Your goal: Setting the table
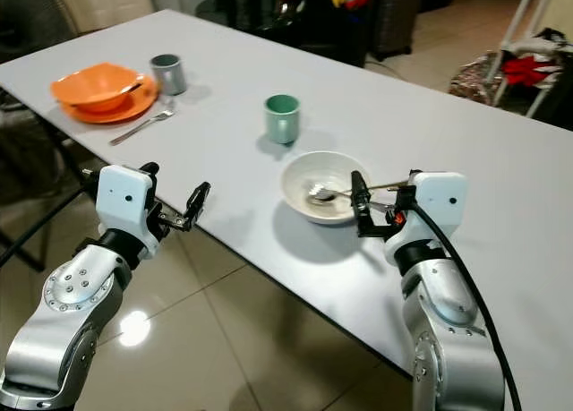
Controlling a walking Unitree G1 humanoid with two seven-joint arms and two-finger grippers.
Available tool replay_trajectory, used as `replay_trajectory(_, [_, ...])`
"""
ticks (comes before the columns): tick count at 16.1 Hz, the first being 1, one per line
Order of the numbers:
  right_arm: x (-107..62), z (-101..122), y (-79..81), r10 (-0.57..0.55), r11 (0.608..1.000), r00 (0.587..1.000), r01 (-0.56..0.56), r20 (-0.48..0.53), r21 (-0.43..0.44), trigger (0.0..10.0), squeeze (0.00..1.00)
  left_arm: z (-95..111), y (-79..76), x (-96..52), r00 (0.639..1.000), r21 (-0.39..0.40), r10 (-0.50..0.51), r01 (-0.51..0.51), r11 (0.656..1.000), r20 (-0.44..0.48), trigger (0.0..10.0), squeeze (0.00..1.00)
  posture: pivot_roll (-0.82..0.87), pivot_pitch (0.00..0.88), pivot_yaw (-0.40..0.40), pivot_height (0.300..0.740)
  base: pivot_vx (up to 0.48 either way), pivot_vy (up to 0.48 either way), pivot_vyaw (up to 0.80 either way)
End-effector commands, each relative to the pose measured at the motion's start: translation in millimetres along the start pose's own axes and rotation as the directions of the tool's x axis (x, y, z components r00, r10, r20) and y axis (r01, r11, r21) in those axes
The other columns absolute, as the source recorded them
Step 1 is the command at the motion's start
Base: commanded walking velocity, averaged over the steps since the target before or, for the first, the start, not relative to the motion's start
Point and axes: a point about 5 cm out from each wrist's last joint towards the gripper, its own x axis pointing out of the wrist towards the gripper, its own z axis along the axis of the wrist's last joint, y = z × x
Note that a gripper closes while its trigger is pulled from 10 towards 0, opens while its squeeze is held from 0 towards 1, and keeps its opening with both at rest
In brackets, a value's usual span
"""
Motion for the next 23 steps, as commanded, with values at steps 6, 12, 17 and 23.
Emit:
replay_trajectory(6, [-1.6, -5.3, 12.1, 0.027, 0.999, 0.999, -0.026, -0.03, 0.031, 10.0, 0.0, 3.3, 6.5, -0.9, 0.999, 0.016, 0.037, -0.036, 0.999, -0.002, 10.0, 0.0, -0.05, 0.045, 0.061, 0.74, 0.0, 0.295, 0.0])
replay_trajectory(12, [-3.8, -8.2, 16.6, 0.045, 0.999, 0.998, -0.044, -0.033, 0.018, 10.0, 0.0, 1.8, 8.3, -3.0, 0.999, 0.022, 0.033, -0.033, 0.999, -0.015, 10.0, 0.0, -0.05, 0.051, 0.069, 0.74, 0.0, 0.298, 0.0])
replay_trajectory(17, [-6.5, -10.4, 25.5, 0.142, 0.99, 0.988, -0.141, -0.059, 0.016, 10.0, 0.0, 4.5, 5.0, -3.3, 1.0, -0.01, 0.019, -0.019, 1.0, -0.006, 10.0, 0.0, -0.05, 0.057, 0.068, 0.74, 0.0, 0.11, 0.58])
replay_trajectory(23, [-4.9, -11.1, 28.9, 0.206, 0.978, 0.976, -0.205, -0.067, 0.024, 10.0, 0.0, 5.6, 6.9, -4.2, 0.999, -0.021, 0.04, -0.04, 0.999, -0.003, 10.0, 0.0, -0.04, 0.048, 0.054, 0.74, 0.0, 0.0, 0.8])
